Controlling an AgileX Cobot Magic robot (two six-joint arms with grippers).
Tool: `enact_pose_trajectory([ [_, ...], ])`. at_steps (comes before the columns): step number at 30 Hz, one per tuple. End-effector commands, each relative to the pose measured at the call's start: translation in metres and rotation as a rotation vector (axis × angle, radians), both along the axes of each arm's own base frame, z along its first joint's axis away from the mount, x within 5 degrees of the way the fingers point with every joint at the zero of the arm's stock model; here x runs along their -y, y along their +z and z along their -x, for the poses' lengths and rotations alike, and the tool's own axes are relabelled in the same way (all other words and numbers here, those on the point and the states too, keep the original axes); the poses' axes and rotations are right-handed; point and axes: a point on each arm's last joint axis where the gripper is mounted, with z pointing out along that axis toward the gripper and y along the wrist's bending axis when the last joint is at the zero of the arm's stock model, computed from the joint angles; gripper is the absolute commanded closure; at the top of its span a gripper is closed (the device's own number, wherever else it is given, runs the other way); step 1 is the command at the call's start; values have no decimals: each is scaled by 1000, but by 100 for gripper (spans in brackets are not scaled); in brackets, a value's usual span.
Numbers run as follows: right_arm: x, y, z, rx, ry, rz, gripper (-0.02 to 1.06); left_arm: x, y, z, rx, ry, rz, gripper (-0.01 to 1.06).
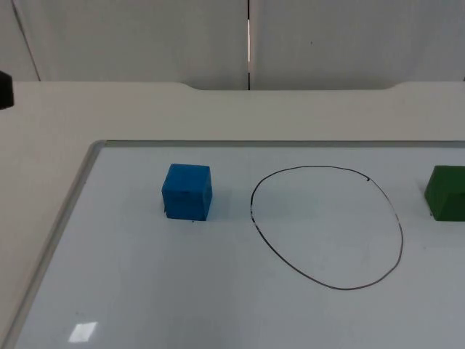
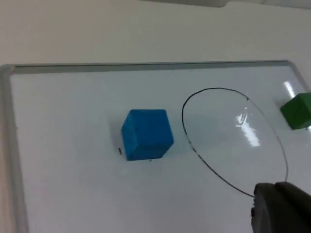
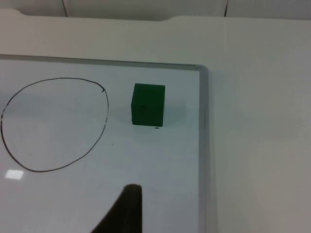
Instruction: Push the two cubes into the marked area.
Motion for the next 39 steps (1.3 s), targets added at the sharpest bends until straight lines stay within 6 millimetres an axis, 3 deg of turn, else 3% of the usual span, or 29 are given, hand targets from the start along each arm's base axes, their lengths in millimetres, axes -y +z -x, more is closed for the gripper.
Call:
enact_pose_trajectory([
  [1,0,0,1,8,0,15,-1,1,1,-8,21,5,39,105],
  [14,0,0,1,8,0,15,-1,9,-37,-42,-111,-49,62,105],
  [24,0,0,1,8,0,15,-1,38,-82,-66,-227,-67,-13,105],
  [30,0,0,1,8,0,15,-1,54,-86,-89,-234,-96,-37,105],
  [39,0,0,1,8,0,15,-1,60,-102,-126,-260,-71,-62,105],
])
